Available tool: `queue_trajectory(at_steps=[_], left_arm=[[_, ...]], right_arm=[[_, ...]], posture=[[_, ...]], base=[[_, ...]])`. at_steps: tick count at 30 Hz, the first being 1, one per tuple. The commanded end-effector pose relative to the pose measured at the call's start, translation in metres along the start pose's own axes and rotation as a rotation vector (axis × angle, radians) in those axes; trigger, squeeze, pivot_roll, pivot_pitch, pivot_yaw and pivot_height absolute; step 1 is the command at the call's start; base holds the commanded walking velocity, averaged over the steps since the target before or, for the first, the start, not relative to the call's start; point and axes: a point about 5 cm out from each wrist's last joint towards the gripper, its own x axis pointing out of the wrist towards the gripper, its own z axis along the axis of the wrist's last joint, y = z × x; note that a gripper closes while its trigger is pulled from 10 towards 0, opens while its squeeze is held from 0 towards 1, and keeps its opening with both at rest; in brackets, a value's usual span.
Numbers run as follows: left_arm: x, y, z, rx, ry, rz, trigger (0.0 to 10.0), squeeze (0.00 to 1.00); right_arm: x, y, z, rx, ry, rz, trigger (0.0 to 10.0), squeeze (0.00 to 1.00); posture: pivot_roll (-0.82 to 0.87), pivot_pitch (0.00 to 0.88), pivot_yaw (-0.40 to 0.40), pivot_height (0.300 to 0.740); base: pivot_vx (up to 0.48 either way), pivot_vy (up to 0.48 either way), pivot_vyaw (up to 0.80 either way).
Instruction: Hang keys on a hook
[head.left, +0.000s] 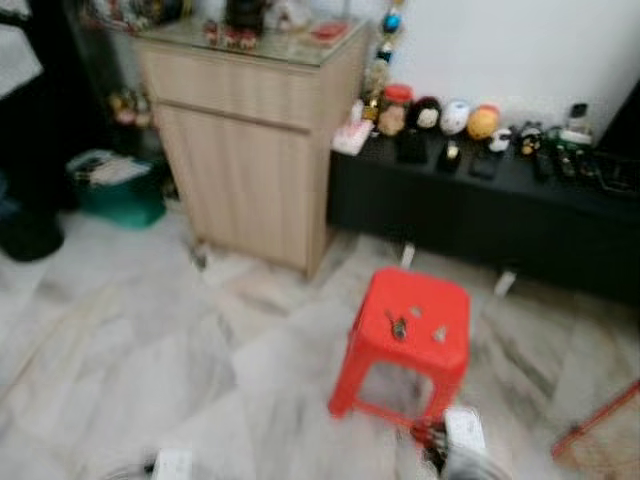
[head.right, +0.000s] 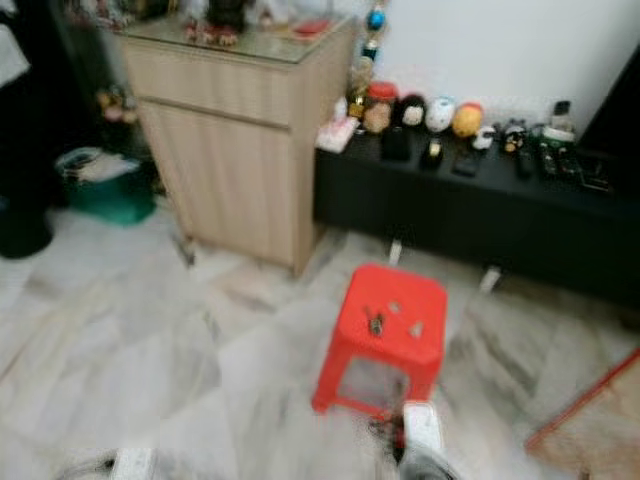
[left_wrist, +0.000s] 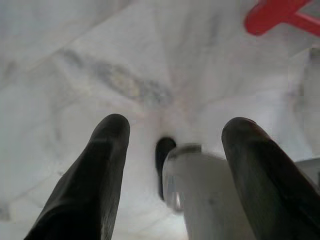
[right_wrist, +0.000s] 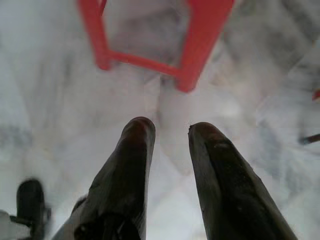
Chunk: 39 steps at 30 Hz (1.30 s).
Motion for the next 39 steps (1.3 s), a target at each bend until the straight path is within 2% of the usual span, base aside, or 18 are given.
queue_trajectory(at_steps=[1, 13, 19, 22, 23, 24, 25, 27, 28, 29, 30, 31, 34, 39], left_arm=[[-0.002, 0.012, -0.005, 0.007, 0.017, 0.032, 10.0, 0.0], [-0.001, 0.012, 0.001, 0.013, -0.009, 0.03, 10.0, 0.0], [0.0, 0.011, 0.011, 0.037, -0.057, 0.037, 10.0, 0.0], [0.002, 0.012, 0.041, 0.068, -0.191, 0.061, 10.0, 0.0], [0.002, 0.012, 0.044, 0.066, -0.208, 0.064, 10.0, 0.0], [0.0, 0.014, 0.065, 0.066, -0.322, 0.073, 10.0, 0.0], [-0.001, 0.015, 0.076, 0.067, -0.38, 0.077, 10.0, 0.0], [-0.004, 0.015, 0.09, 0.067, -0.467, 0.082, 10.0, 0.0], [-0.004, 0.015, 0.09, 0.067, -0.467, 0.082, 10.0, 0.0], [-0.008, 0.015, 0.102, 0.059, -0.544, 0.078, 10.0, 0.0], [-0.017, 0.014, 0.122, 0.061, -0.682, 0.07, 10.0, 0.0], [-0.022, 0.012, 0.13, 0.067, -0.742, 0.066, 10.0, 0.0], [-0.035, 0.011, 0.141, 0.045, -0.863, 0.066, 10.0, 0.0], [-0.049, 0.004, 0.142, 0.069, -0.949, 0.029, 10.0, 0.0]], right_arm=[[0.003, 0.013, 0.012, 0.004, -0.038, 0.033, 10.0, 0.0], [0.003, 0.013, 0.016, 0.019, -0.068, 0.042, 10.0, 0.0], [0.004, 0.018, 0.026, 0.026, -0.109, 0.056, 10.0, 0.0], [0.005, 0.024, 0.059, 0.077, -0.229, 0.074, 10.0, 0.0], [0.005, 0.025, 0.062, 0.07, -0.241, 0.077, 10.0, 0.0], [0.004, 0.029, 0.078, 0.057, -0.31, 0.099, 10.0, 0.0], [0.004, 0.031, 0.086, 0.051, -0.344, 0.108, 10.0, 0.0], [0.002, 0.033, 0.097, 0.049, -0.394, 0.12, 10.0, 0.0], [0.002, 0.033, 0.097, 0.049, -0.394, 0.12, 10.0, 0.0], [0.001, 0.034, 0.105, 0.05, -0.431, 0.124, 10.0, 0.0], [-0.002, 0.035, 0.12, 0.054, -0.504, 0.136, 10.0, 0.0], [-0.005, 0.036, 0.128, 0.054, -0.551, 0.143, 10.0, 0.0], [-0.014, 0.037, 0.147, 0.047, -0.692, 0.155, 10.0, 0.0], [-0.024, 0.036, 0.157, 0.035, -0.814, 0.155, 10.0, 0.0]], posture=[[0.08, 0.0, -0.068, 0.74], [0.08, 0.0, -0.069, 0.74], [0.08, 0.0, -0.07, 0.74], [0.08, 0.0, -0.069, 0.74], [0.08, 0.0, -0.069, 0.74], [0.08, 0.0, -0.071, 0.74], [0.08, 0.0, -0.071, 0.74], [0.08, 0.0, -0.071, 0.74], [0.08, 0.0, -0.071, 0.74], [0.08, 0.0, -0.072, 0.74], [0.07, 0.0, -0.071, 0.74], [0.07, 0.0, -0.072, 0.74], [0.07, 0.0, -0.076, 0.74], [0.07, 0.0, -0.082, 0.74]], base=[[0.311, 0.0, 0.0], [0.285, 0.0, 0.0], [0.0, 0.0, 0.0], [0.0, 0.0, 0.0], [0.0, 0.0, 0.0], [0.0, 0.0, 0.0], [0.0, 0.0, 0.0], [0.0, 0.0, 0.0], [0.0, 0.0, 0.0], [0.0, 0.0, 0.0], [0.0, 0.0, 0.0], [0.0, 0.0, 0.0], [0.0, 0.0, 0.0], [0.0, 0.0, 0.0]])
